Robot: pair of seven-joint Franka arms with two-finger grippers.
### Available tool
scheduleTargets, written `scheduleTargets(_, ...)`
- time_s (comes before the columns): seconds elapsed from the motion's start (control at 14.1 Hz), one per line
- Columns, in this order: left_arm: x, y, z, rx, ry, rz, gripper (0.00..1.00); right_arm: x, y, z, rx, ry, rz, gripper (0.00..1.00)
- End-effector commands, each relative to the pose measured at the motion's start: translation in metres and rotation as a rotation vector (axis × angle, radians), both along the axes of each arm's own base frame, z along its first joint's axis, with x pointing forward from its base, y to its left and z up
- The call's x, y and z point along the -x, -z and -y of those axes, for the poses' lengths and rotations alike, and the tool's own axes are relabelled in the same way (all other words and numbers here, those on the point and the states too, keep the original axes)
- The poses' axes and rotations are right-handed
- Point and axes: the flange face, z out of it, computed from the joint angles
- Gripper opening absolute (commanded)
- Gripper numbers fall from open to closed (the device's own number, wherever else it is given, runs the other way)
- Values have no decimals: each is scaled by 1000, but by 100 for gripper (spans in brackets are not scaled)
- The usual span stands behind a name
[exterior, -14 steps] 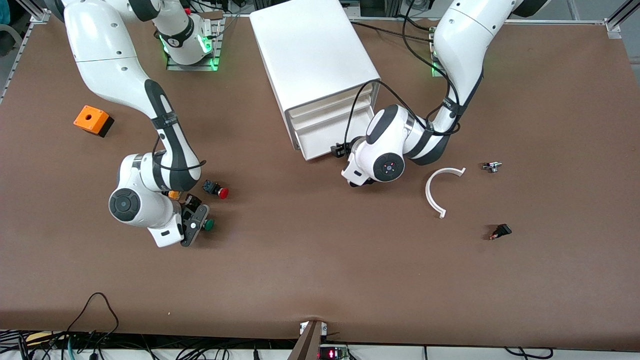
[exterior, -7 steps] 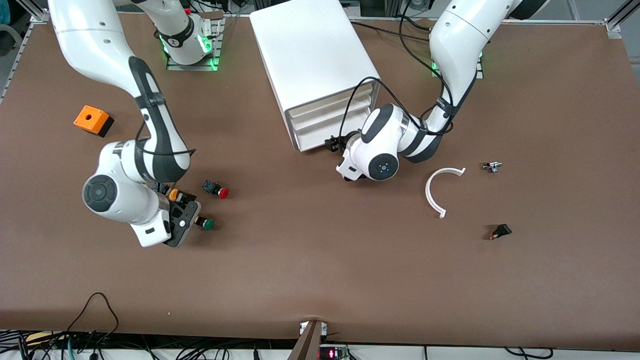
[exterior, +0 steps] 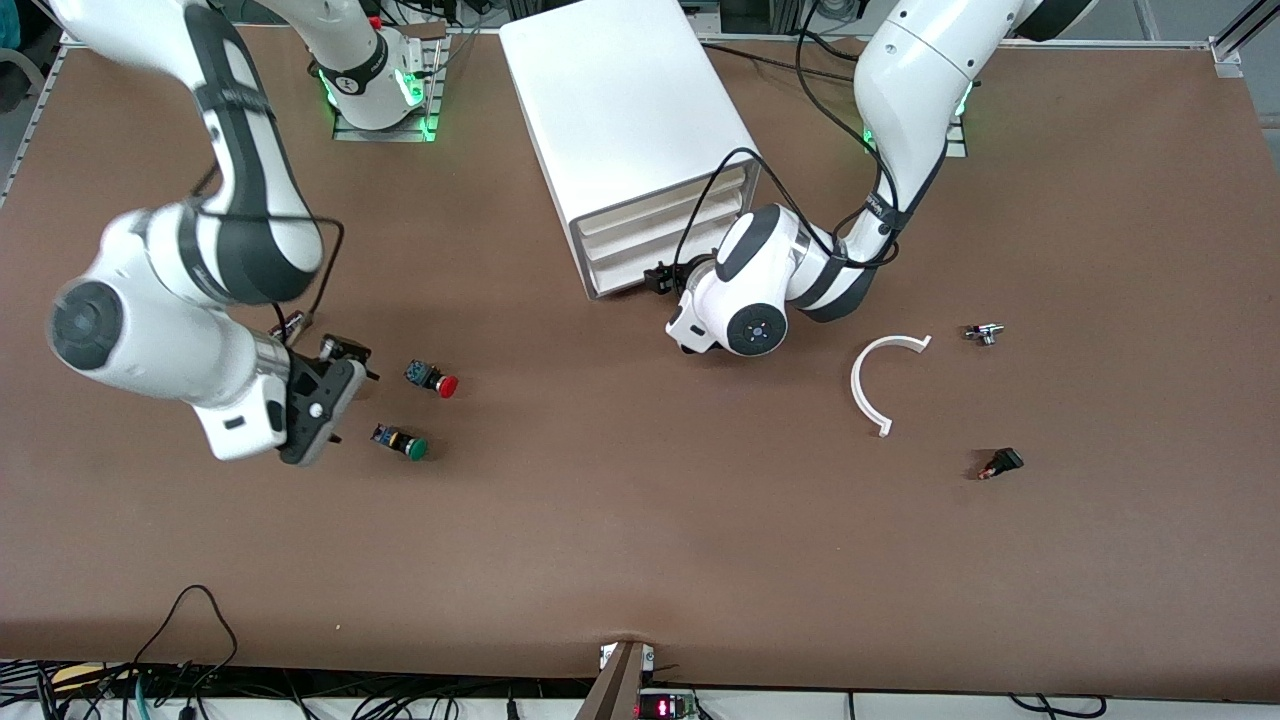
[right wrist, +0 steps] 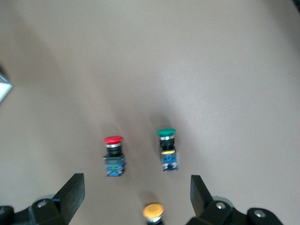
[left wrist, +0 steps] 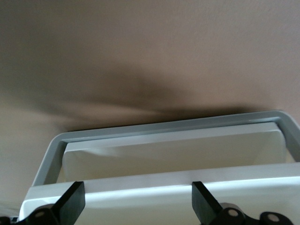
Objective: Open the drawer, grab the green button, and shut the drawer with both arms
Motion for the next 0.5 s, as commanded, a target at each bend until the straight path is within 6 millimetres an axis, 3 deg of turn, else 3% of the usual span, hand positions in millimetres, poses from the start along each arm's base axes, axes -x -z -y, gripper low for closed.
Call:
scheduleTargets(0.0,14,12,-4,23,38,-63,100,19,-27,-2,-11,106,-50,100)
scheduleTargets(0.42,11,7,-4,36,44,-61,100,50,-95,24,96,191,-50,100)
